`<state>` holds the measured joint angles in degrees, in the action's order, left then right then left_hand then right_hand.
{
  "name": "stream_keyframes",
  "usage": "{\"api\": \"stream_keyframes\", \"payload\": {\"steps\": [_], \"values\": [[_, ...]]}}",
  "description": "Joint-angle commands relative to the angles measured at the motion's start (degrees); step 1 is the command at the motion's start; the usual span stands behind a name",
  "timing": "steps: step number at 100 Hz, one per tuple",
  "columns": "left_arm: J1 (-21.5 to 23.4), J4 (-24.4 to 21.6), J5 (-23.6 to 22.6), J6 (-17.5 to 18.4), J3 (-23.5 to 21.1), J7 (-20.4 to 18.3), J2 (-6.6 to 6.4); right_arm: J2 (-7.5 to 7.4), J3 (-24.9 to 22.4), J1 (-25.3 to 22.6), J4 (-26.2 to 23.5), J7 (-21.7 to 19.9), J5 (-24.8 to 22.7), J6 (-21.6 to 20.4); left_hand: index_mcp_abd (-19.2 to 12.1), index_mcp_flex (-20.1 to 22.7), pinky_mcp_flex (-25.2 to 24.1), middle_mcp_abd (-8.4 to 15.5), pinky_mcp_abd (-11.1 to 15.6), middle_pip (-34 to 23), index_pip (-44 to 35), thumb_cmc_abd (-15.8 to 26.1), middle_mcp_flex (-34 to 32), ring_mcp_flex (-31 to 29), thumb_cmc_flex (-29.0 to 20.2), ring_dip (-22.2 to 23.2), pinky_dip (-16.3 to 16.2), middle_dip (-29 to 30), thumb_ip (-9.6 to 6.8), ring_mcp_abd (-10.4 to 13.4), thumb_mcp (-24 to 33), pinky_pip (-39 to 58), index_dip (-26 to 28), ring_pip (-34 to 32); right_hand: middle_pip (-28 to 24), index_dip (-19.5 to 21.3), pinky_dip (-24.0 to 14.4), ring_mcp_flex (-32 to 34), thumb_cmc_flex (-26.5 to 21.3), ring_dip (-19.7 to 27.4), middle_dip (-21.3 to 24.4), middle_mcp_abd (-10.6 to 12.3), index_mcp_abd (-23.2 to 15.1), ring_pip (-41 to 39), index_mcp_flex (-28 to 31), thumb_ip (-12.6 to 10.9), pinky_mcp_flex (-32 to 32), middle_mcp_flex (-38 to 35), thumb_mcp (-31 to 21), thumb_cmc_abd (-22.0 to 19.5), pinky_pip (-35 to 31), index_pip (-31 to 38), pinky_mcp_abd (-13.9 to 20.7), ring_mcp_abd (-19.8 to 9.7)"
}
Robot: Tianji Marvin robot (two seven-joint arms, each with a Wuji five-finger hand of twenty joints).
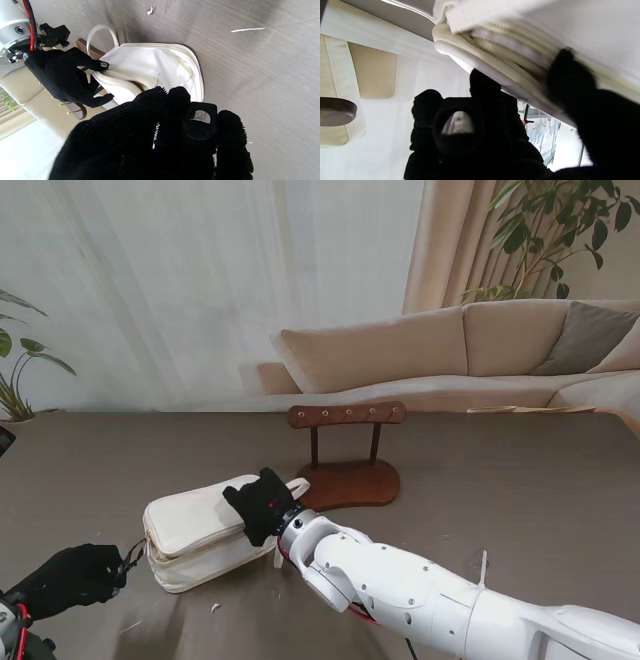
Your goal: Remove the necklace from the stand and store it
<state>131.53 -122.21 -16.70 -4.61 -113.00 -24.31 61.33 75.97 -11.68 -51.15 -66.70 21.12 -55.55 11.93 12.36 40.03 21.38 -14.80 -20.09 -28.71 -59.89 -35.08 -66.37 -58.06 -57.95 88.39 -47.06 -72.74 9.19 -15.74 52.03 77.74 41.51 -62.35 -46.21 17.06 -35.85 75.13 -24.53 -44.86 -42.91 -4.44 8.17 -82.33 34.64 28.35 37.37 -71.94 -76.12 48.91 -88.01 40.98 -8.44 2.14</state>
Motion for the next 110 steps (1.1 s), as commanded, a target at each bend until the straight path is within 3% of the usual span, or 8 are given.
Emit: {"api": "stream_keyframes", "payload": {"steps": [1,31,39,51,59,76,98,110], "values": [[0.48,-0.95,0.33,0.36,-0.63,-0.78,0.29,-1.42,0.82,-2.37,-0.51,-2.35,0.16,-0.74,-2.01,2.73,-1.05,-2.1,-0.85,-0.54,-5.17,0.75,-1.81,-1.32,-1.86,1.49,-0.25,0.44,-0.55,-0.08,-0.44,1.84,1.66,0.74,-9.11,9.11,-2.59,0.53,-5.11,-1.08,-3.42,7.64,-24.75,-3.18,17.47,-5.37,23.01,-10.27,-9.76,-4.41,-3.68,33.92,-0.94,-7.22],[-1.03,0.45,0.28,0.51,-0.37,0.2,0.42,-2.23,-0.23,-4.16,-3.38,-2.74,-0.04,-0.42,-1.96,2.74,-1.18,-2.39,-1.01,-0.59,-5.05,0.93,-1.72,-1.34,-2.03,1.54,-0.23,0.5,-0.63,-0.37,-0.77,1.79,1.67,0.91,-6.68,8.47,-4.12,0.45,-5.26,-0.75,-3.33,6.83,-23.93,-1.23,16.02,-6.02,21.29,-9.02,-7.45,-6.44,-2.41,31.86,-1.65,-5.57],[-1.67,1.3,0.29,0.38,0.56,0.05,0.3,-2.56,-0.16,-3.84,-3.9,-3.2,-0.46,-0.53,-1.96,2.74,-1.22,-2.4,-0.98,-0.61,-5.04,0.93,-1.74,-1.35,-2.07,1.55,-0.23,0.5,-0.65,-0.39,-0.81,1.77,1.68,0.93,0.21,3.3,-3.51,0.42,-3.73,5.9,1.35,6.68,-23.54,12.44,13.61,-6.66,14.12,-5.62,-5.44,-8.0,3.64,29.58,-3.37,-2.03],[-2.38,2.28,0.11,0.15,1.66,-0.04,0.18,-4.68,-0.32,-3.03,-6.77,-6.1,-2.14,-2.72,-1.89,2.72,-1.32,-2.48,-1.03,-0.58,-4.95,1.01,-1.63,-1.32,-2.21,1.56,-0.22,0.53,-0.69,-0.41,-0.9,1.71,1.65,0.96,7.65,-2.52,-1.35,-3.8,7.63,13.88,7.17,5.13,-22.99,38.08,6.29,-9.57,2.53,8.61,-2.73,-4.86,11.65,23.25,-4.5,0.76],[-2.62,2.56,0.06,0.18,2.07,0.3,0.22,-6.42,-0.93,-2.79,-9.71,-9.28,-3.03,-4.32,-1.83,2.73,-1.35,-2.5,-1.07,-0.59,-4.89,1.07,-1.61,-1.25,-2.23,1.56,-0.22,0.52,-0.69,-0.47,-0.99,1.69,1.63,0.96,10.72,5.13,1.49,-12.75,15.58,16.35,12.46,4.03,-20.38,50.23,4.75,-19.51,-5.43,18.94,2.77,-8.14,18.58,11.53,-6.01,3.76],[-2.57,3.01,0.06,1.14,2.02,0.39,0.21,-8.44,-4.56,-3.9,-15.15,-13.37,-2.85,-7.1,-2.03,2.7,-1.44,-2.36,-0.99,-0.58,-4.8,1.15,-1.51,-1.18,-2.2,1.56,-0.22,0.49,-0.65,-0.47,-1.22,1.63,1.63,0.97,14.35,2.11,4.4,-25.53,22.66,22.33,19.0,2.74,-18.54,60.82,-5.01,-18.34,-14.12,32.79,11.99,-9.66,27.3,2.7,-8.46,7.81],[-1.14,3.19,0.15,2.21,1.5,1.1,0.46,-6.51,-6.79,-3.66,-16.93,-13.97,1.44,-4.34,-2.1,2.78,-1.57,-2.3,-0.86,-0.57,-4.74,1.24,-1.42,-1.06,-2.37,1.56,-0.22,0.42,-0.73,-0.38,-1.33,1.56,1.75,1.04,13.14,0.49,4.05,-28.43,22.93,24.1,21.03,2.27,-18.69,61.24,-6.65,-20.96,-15.18,35.1,25.01,-24.92,29.04,3.37,-8.3,8.39],[-0.28,2.96,0.02,2.02,1.29,1.16,0.52,-4.14,-6.03,-1.83,-15.35,-13.21,3.66,-0.78,-2.23,2.76,-1.7,-2.33,-0.83,-0.54,-4.66,1.33,-1.38,-0.94,-2.39,1.56,-0.22,0.41,-0.76,-0.41,-1.48,1.5,1.77,1.06,12.63,0.72,4.12,-28.25,22.47,24.32,21.05,1.99,-18.4,60.99,-6.33,-22.03,-14.63,34.61,25.39,-29.25,28.78,4.05,-8.26,8.74]]}}
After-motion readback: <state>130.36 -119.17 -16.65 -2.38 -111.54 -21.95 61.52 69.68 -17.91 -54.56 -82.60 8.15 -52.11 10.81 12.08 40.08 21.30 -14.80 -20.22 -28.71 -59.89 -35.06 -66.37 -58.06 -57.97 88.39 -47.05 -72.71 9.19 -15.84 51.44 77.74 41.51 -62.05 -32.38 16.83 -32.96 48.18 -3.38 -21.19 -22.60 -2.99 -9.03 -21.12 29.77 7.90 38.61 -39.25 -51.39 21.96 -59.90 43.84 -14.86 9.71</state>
